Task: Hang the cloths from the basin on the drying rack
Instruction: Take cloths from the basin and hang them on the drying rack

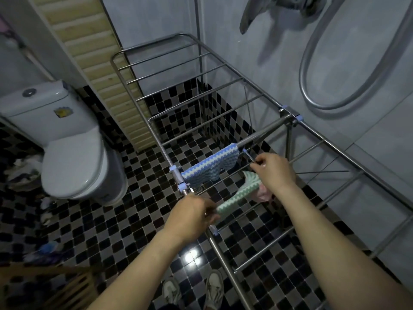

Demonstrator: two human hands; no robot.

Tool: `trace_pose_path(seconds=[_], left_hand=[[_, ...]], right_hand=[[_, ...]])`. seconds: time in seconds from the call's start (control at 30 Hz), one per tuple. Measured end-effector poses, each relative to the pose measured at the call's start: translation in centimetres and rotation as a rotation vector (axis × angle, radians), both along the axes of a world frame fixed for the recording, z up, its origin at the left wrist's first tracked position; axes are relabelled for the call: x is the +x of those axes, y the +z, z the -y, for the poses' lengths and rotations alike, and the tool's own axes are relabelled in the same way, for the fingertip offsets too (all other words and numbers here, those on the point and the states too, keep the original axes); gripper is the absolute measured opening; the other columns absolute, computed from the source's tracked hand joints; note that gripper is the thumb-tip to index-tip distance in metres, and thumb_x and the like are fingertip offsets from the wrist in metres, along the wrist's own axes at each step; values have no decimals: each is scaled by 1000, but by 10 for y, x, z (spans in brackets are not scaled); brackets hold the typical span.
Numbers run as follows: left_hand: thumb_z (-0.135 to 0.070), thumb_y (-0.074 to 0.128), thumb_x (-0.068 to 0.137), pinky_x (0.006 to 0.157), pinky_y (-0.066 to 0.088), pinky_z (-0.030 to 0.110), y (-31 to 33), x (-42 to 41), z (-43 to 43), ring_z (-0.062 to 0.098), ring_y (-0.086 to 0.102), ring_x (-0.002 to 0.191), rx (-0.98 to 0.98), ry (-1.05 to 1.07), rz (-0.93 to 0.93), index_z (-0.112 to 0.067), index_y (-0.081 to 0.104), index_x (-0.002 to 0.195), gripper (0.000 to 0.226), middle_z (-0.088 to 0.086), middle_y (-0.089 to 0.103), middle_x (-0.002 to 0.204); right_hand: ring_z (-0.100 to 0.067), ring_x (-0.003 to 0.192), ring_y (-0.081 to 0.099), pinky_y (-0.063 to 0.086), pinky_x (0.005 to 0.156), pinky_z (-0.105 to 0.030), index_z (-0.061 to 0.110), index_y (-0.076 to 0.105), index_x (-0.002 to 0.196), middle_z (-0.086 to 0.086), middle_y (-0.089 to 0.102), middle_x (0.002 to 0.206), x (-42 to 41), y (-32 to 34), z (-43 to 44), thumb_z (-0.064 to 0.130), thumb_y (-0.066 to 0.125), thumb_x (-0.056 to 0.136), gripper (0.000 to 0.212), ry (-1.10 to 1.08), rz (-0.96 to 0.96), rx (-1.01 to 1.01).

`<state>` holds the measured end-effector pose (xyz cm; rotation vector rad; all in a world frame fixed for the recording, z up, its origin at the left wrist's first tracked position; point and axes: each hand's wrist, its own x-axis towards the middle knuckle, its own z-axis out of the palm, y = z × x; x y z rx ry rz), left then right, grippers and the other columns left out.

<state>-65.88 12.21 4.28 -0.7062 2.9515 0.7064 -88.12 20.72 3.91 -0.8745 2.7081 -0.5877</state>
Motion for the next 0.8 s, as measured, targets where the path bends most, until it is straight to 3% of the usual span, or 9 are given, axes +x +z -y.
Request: trace_pose_path(seconds=[0.07,0.2,0.27,0.33,0.43,0.5,0.57,0.67,0.8], left_hand=[[-42,60,91,85,51,32,-4,2,-1,10,54,92,-15,17,21,-25,71,102,23,-8,71,94],[-50,59,89,80,51,31,-5,1,0,11,54,86,-58,35,46,-22,72,94,32,-7,66,85],[-52,57,89,78,50,28,-4,0,0,10,50,87,-84,21,47,-22,71,94,34,-8,62,86],[-51,56,90,78,47,24,-4,1,-1,9,48,89,-83,4,25,-22,70,99,33,-8,62,92],[-43,57,92,80,46,21,-3,1,-4,6,49,89,-49,-34,-42,-27,67,110,26,-10,67,101],[-39,57,94,83,49,25,-4,1,-5,7,53,90,-41,-32,-55,-26,68,110,24,-10,69,101],[-38,57,93,85,50,28,-5,2,-5,9,56,91,-44,-12,-60,-25,70,108,24,-9,70,99],[-42,56,92,83,50,29,-7,5,-6,9,54,90,-63,19,-57,-24,71,104,26,-8,69,95],[-46,57,91,81,46,22,-7,7,-9,8,48,92,-134,34,-84,-25,69,104,27,-10,65,99]], right_hand=[[-15,73,62,46,59,-26,23,67,96,3,70,95,-4,7,-9,41,61,90,20,-33,27,-7],[-23,73,65,55,74,-36,11,70,88,-9,71,90,-14,18,-34,45,65,86,35,-8,236,146],[-21,73,65,52,66,-31,12,68,80,-8,69,83,-12,16,-39,43,70,82,31,17,339,187],[-14,76,60,44,66,-28,12,68,81,-2,66,87,-7,12,-39,33,73,81,22,24,449,127],[-14,90,57,41,83,-31,8,73,89,-1,66,98,-1,7,-41,20,74,82,14,-27,586,-41],[-15,95,57,43,88,-34,13,73,83,-1,65,98,-1,7,-41,17,71,84,4,-39,575,-78],[-18,97,60,49,90,-38,15,70,78,0,66,94,-2,5,-38,18,68,84,8,-64,512,-106],[-18,86,63,55,81,-43,14,68,77,2,65,83,0,8,-27,24,65,84,12,-56,351,-110],[-17,84,61,53,75,-37,20,64,82,2,66,90,0,6,-21,31,62,87,12,26,145,-4]])
